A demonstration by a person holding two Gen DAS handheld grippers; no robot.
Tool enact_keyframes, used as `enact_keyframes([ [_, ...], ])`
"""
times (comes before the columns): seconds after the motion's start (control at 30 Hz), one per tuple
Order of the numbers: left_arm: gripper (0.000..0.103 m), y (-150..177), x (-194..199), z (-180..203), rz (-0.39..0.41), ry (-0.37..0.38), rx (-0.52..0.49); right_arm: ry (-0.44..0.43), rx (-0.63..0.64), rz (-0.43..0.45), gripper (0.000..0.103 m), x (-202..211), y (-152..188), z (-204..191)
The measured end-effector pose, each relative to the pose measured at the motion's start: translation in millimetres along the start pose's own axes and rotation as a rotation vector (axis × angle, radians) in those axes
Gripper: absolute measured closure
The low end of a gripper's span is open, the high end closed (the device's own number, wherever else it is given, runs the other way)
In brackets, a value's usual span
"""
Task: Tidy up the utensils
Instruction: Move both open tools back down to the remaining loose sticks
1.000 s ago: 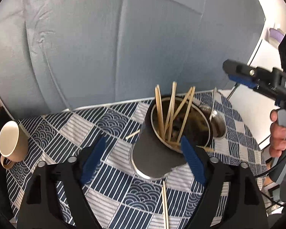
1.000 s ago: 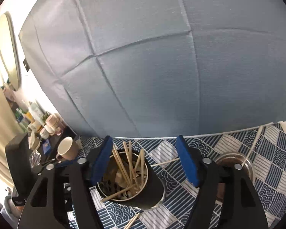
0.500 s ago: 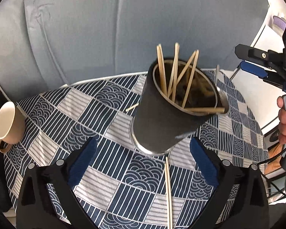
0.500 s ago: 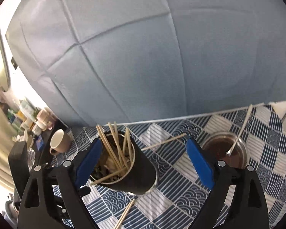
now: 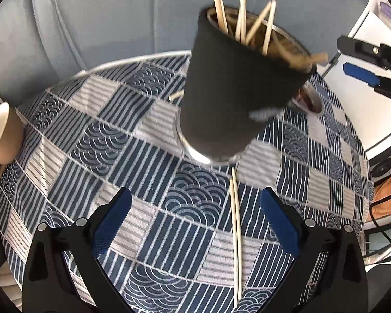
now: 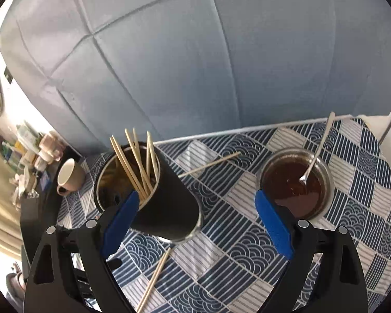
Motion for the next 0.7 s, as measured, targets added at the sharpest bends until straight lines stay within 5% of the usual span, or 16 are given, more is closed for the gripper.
enact_keyframes([
  [0.7,0.006,71,-56,17,-0.189,-0.037,-0.080,0.051,-0.005,-0.152,0.017,-30,72,27],
])
Point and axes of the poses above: each gripper's, at about its wrist camera, not at the fingertips, and x roughly against the way its jaws point, z to its right, y to its underside, the point moved 10 cm from there along -x, roughly the way its jaws point, and after that the axes turned 9 degrees about -x, right-handed, at the moved point
